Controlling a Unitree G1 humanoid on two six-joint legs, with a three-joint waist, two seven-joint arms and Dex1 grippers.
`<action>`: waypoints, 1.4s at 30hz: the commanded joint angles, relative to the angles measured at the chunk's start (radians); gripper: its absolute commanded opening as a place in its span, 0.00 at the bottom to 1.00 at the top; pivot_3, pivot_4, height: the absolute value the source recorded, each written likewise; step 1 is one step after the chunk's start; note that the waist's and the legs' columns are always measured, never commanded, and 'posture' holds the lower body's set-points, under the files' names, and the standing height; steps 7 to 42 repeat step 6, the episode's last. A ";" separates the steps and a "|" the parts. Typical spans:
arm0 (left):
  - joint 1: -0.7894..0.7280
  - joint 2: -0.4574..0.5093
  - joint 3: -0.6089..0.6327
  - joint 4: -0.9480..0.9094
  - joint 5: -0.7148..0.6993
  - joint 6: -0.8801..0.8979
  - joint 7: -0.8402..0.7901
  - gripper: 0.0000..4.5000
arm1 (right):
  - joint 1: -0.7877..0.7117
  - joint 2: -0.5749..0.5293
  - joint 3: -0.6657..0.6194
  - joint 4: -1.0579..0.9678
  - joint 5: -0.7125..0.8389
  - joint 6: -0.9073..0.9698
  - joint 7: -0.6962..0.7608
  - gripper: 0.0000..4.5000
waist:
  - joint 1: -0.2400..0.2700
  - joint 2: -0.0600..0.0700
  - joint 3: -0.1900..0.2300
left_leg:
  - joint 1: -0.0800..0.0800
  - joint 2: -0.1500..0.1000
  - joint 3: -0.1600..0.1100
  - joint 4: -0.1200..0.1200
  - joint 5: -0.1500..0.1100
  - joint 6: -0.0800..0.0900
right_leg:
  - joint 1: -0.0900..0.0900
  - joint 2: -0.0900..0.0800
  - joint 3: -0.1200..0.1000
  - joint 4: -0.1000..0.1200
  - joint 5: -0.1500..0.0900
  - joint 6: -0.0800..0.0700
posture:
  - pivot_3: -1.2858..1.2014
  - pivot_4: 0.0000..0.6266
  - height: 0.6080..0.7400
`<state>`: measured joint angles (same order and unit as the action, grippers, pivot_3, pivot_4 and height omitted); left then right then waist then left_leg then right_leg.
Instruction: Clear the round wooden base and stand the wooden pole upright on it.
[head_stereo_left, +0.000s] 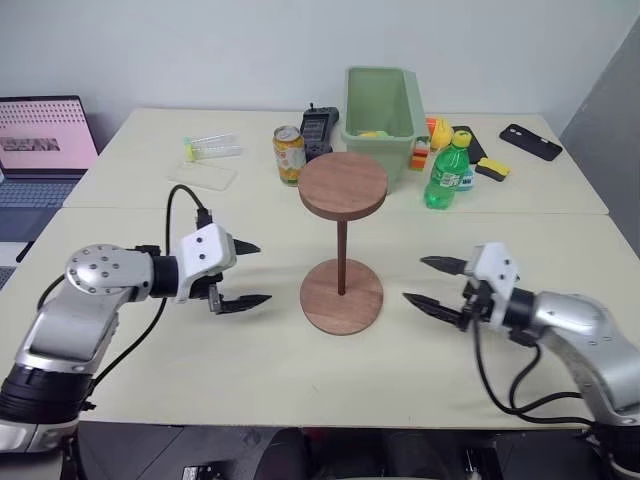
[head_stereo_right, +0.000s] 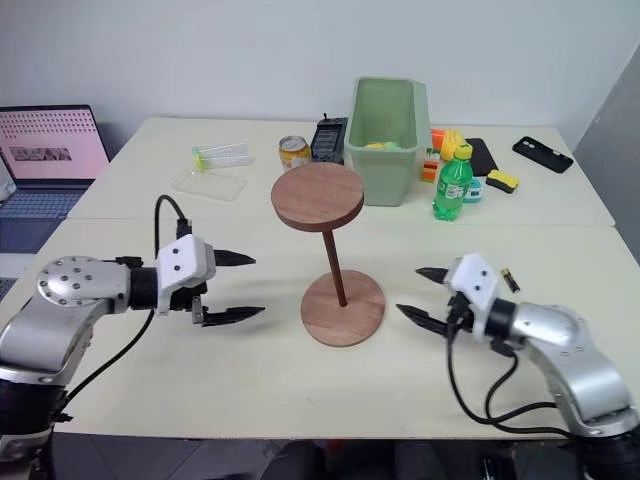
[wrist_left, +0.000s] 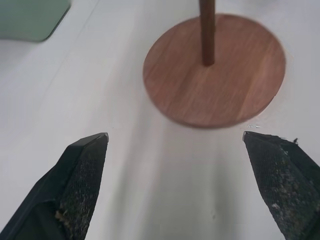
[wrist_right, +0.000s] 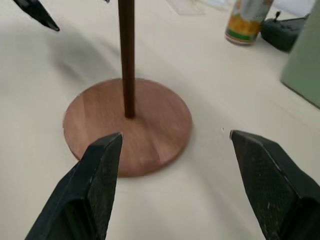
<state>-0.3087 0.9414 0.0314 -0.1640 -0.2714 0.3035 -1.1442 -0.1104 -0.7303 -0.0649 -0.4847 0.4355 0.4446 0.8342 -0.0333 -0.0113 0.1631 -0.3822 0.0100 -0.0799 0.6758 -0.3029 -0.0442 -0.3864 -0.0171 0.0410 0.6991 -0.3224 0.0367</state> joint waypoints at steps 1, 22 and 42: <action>0.058 0.044 0.111 0.001 -0.018 0.009 0.018 1.00 | 0.080 -0.104 -0.218 -0.031 0.083 -0.044 0.126 0.80 | 0.003 0.002 0.002 | 0.000 -0.001 0.000 0.000 0.000 0.000 | 0.000 0.000 0.000 0.000 0.000 0.000 | 0.52 0.24 1.00; 0.097 0.051 0.158 0.100 0.004 -0.042 0.041 1.00 | 0.114 -0.172 -0.329 0.014 0.099 -0.032 0.159 0.80 | 0.004 0.000 0.003 | 0.001 -0.001 0.001 0.000 0.000 0.000 | 0.002 -0.001 0.000 -0.002 0.000 0.000 | 0.52 0.24 1.00; 0.097 0.051 0.158 0.100 0.004 -0.042 0.041 1.00 | 0.114 -0.172 -0.329 0.014 0.099 -0.032 0.159 0.80 | 0.004 0.000 0.003 | 0.001 -0.001 0.001 0.000 0.000 0.000 | 0.002 -0.001 0.000 -0.002 0.000 0.000 | 0.52 0.24 1.00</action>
